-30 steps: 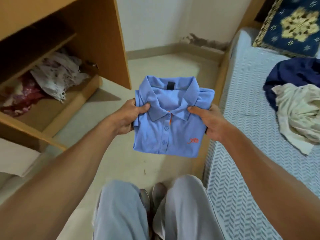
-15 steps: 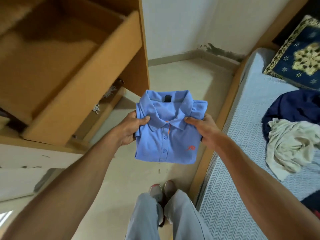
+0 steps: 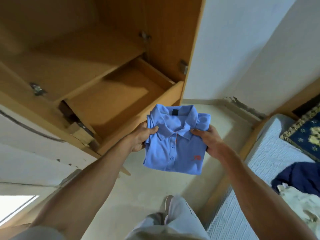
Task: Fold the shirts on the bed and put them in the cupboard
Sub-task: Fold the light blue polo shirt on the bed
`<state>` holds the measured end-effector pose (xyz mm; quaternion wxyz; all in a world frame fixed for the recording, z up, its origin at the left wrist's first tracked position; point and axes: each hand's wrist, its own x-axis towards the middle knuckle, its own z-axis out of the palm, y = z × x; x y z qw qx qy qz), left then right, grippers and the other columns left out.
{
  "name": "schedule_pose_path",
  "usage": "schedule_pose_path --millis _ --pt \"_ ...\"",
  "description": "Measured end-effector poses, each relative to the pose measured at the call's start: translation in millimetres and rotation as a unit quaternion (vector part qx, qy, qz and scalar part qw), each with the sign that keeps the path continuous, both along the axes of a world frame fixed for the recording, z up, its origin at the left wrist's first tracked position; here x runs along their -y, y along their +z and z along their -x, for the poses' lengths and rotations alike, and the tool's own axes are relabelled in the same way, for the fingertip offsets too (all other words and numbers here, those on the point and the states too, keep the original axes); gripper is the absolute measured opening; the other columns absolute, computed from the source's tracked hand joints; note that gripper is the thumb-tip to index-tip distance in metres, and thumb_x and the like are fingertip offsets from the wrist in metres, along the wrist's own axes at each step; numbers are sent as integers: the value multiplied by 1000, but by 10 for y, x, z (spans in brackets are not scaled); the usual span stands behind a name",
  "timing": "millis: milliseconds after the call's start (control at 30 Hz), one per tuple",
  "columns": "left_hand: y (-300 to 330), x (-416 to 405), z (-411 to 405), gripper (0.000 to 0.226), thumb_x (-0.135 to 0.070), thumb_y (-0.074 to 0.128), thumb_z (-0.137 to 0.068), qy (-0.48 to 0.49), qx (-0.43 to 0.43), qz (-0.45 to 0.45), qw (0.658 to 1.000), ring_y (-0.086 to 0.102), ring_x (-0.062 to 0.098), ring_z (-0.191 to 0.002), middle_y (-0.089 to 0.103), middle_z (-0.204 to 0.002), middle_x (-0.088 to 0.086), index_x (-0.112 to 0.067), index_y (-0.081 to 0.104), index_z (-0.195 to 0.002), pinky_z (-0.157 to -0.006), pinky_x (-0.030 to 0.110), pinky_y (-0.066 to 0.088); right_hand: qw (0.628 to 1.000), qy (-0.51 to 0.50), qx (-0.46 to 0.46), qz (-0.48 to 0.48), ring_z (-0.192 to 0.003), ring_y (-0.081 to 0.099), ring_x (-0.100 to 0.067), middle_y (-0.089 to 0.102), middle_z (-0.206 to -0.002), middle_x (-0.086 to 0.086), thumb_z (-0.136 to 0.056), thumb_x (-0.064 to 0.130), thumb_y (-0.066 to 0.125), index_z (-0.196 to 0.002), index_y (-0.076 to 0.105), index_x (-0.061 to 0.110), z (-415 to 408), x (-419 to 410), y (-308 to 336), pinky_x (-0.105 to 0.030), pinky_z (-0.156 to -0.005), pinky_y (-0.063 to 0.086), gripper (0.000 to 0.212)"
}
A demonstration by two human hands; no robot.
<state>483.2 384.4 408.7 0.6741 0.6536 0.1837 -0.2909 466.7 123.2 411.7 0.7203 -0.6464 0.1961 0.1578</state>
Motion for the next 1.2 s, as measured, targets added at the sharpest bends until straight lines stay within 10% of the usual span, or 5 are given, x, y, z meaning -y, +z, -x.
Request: schedule_pose_path --millis 533,733,900,1033,1200 --pt "-4 -1001 -806 40 -37 69 -92 300 -6 -54 952 69 39 -100 72 -113 23 -8 66 -118 -87 51 54 946 322 13 -17 -86 75 -30 78 -93 -15 -85 1 76 -98 73 1 -2518 -1372 41 -33 -66 62 13" --pt "-102 -1401 -900 28 -13 48 -106 346 -48 -66 935 51 8 -42 55 -50 0 -7 59 -80 -48 19 39 915 403 4 -26 -86 75 -26 76 -99 -15 -87 4 75 -112 71 -2 -2981 -2036 -209 -37 -70 60 27" --pt "-375 -1737 -1044 26 -3 37 -108 344 -20 -124 931 62 0 -56 52 -84 17 14 51 -121 -54 12 44 903 428 -29 -36 -101 72 -38 73 -111 -23 -83 -1 76 -119 67 -3 -3151 -2595 -590 -50 -87 59 37" --pt "-663 -2060 -1291 44 -1 50 -103 396 -20 -180 900 61 38 -108 61 -117 21 10 39 -144 -85 24 52 904 419 -77 -4 -85 76 -31 77 -98 -17 -79 -4 76 -103 71 3 -3226 -3021 -829 -40 -72 62 26" --pt "-1104 -2278 -1354 85 -52 67 -73 418 -55 -287 860 50 24 -132 53 -144 10 -5 51 -142 -115 40 36 889 435 -133 54 -80 75 -28 77 -87 -9 -80 -9 73 -96 70 8 -3255 -3361 -1179 -37 -71 61 24"
